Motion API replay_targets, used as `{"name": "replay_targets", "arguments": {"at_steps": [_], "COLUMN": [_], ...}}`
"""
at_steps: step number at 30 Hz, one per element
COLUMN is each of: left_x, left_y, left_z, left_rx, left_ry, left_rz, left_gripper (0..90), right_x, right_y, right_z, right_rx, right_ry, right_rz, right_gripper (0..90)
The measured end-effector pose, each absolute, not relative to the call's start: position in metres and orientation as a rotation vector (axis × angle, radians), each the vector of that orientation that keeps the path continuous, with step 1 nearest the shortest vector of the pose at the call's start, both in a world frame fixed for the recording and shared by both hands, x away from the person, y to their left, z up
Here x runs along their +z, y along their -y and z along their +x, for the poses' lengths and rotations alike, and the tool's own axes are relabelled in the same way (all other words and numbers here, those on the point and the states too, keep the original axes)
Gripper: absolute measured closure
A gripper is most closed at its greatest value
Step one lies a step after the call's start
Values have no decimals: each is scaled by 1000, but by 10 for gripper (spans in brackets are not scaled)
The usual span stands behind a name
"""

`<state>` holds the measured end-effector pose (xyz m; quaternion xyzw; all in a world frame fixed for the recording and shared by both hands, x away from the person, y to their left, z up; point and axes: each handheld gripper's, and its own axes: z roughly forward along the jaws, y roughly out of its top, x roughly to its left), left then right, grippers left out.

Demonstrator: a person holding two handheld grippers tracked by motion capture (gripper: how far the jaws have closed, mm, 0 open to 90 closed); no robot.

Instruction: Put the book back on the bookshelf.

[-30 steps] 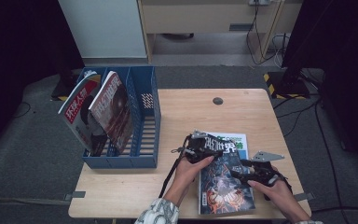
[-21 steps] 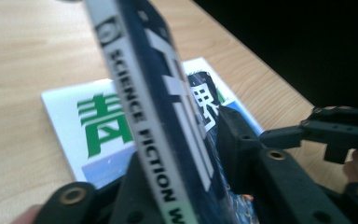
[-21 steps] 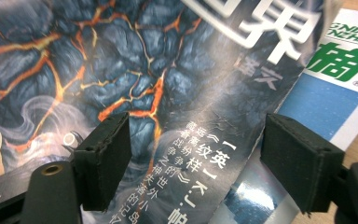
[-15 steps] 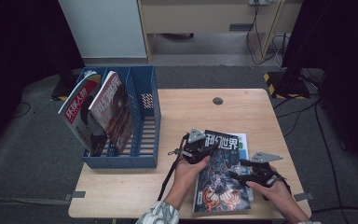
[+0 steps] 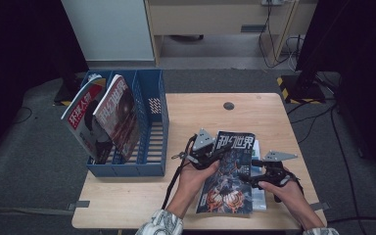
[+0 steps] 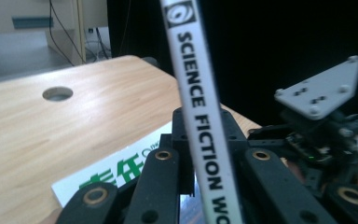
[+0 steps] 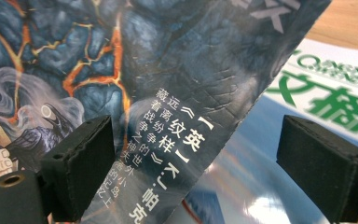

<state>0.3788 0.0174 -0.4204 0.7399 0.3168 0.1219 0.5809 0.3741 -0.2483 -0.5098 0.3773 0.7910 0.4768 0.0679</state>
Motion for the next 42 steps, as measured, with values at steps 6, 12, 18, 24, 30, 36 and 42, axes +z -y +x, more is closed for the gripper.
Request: {"name": "replay_targets", "arguments": {"at_steps": [6, 12, 18, 24, 30, 36, 42], "left_x": [-404, -392, -383, -376, -367, -360, -360], "left_y": [-18, -16, -12, -11, -11, -11, -14], "left_z": [376, 374, 372, 372, 370, 369, 369], "left_rx": [320, 332, 347, 352, 362, 373, 375], "left_ry": [-691, -661, -635, -621, -592, -574, -567], "left_rz": [1730, 1707, 1712, 1698, 1693, 1695, 1692], "left_gripper": [812, 815, 815, 817, 818, 819, 820], "right_x": [-508, -502, -493, -492, -489, -486, -482], "right_y": [244, 243, 240, 239, 235, 232, 238], "right_z": [380, 380, 379, 381, 380, 381, 380], "right_rx": [1533, 1587, 1635, 1635, 1633, 1648, 1614], "right_ry": [-2418, -2406, -2371, -2389, -2406, -2398, -2374], "right_rz": [1102, 1033, 984, 995, 947, 930, 905], "right_gripper": [144, 173, 186, 172, 202, 284, 484]}}
